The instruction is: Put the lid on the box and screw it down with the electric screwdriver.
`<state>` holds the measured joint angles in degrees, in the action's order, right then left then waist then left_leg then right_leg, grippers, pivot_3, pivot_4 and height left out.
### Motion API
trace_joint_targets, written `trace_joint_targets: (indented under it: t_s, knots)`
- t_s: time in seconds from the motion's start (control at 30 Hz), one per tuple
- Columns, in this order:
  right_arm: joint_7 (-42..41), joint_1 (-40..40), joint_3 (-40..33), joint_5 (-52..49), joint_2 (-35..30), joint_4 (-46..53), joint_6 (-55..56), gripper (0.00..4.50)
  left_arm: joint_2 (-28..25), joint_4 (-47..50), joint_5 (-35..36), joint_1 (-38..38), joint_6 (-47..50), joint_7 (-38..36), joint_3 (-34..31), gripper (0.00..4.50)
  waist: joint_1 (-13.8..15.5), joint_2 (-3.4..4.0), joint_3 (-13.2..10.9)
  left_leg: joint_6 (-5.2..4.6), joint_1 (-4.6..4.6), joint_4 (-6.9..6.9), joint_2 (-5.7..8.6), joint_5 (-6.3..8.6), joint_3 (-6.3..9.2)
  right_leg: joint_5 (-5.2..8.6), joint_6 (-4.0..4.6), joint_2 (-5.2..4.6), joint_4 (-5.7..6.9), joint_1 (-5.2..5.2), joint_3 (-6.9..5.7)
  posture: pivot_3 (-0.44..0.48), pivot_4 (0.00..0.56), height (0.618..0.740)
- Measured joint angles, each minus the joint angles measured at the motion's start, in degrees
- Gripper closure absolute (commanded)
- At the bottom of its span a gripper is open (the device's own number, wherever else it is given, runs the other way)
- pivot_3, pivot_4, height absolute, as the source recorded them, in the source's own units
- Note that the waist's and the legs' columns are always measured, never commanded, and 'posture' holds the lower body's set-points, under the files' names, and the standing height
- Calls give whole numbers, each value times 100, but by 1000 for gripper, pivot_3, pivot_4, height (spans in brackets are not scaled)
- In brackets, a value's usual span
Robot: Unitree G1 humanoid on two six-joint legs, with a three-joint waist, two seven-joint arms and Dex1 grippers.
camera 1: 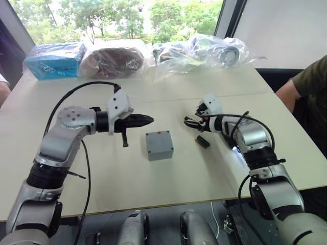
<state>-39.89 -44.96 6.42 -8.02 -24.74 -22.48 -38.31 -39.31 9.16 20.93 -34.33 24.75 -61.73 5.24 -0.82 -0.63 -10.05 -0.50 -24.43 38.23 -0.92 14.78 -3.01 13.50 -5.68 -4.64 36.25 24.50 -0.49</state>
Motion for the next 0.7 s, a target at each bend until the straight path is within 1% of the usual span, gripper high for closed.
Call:
trace_joint_targets:
  t_s: [0.03,0.1,0.13,0.17,0.2,0.47,0.7]
  knots:
    - [-5,0,1,3,0,-7,0,2700,0,0,-4,7,0,0,0,4500,0,0,0,0,0,0,0,0,0,0,0,0,0,0,0,0,150,740]
    - [-12,0,2,11,0,-20,1,3554,0,0,-21,16,0,0,0,4500,2,0,0,0,0,0,0,0,0,0,0,0,0,0,0,0,150,740]
    - [-16,0,2,15,0,-22,2,3832,0,0,-28,16,0,0,0,4500,5,0,0,0,0,0,0,0,0,0,0,0,0,0,0,0,150,740]
    - [-18,-1,2,19,0,-22,2,4329,0,0,-30,16,0,0,0,4500,4,0,0,0,0,0,0,0,0,0,0,0,0,0,0,0,150,740]
    - [-19,-1,2,23,0,-22,2,4448,1,0,-33,16,0,0,0,4500,4,0,0,0,0,0,0,0,0,0,0,0,0,0,0,0,150,740]
    - [-20,-10,-44,-18,-3,60,-165,4448,1,5,-33,49,0,0,0,4500,3,0,0,0,0,0,0,0,0,0,0,0,0,0,0,0,150,740]
    - [-82,-43,-130,-226,-203,1004,-850,4448,-13,66,-32,128,3,-3,0,4500,4,1,0,0,0,0,-1,0,1,0,0,0,0,0,0,0,150,740]
